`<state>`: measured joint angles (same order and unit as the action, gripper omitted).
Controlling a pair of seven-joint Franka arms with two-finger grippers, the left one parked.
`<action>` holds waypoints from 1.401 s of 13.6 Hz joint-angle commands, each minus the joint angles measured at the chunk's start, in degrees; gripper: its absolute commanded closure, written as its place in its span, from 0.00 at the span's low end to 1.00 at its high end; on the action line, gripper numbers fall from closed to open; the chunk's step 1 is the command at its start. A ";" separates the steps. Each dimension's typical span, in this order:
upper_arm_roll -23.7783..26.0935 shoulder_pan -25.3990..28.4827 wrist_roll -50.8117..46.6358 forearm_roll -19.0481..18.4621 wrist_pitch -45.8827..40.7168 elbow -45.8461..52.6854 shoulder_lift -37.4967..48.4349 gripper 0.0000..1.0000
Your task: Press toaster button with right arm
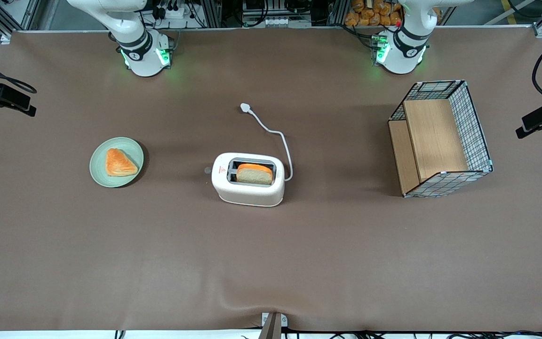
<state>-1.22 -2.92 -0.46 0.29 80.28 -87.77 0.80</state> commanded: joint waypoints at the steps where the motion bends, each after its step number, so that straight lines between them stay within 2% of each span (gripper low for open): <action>1: 0.08 -0.33 0.02 -0.74 -0.73 -0.12 -0.54 0.00; 5: 0.08 0.19 -0.51 0.58 -1.79 -0.73 -1.15 0.00; 8: 0.08 0.19 -0.69 5.93 -1.70 -3.36 -1.94 0.00; 12: 0.16 3.00 -0.69 8.32 -1.44 -3.46 -4.92 0.00; 17: 0.16 4.49 -0.69 14.90 0.75 -3.46 -10.02 0.00; 19: 0.16 7.21 -0.69 15.09 3.12 -3.46 -11.26 0.00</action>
<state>-0.97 2.02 -0.62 14.32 81.89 -91.50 -9.56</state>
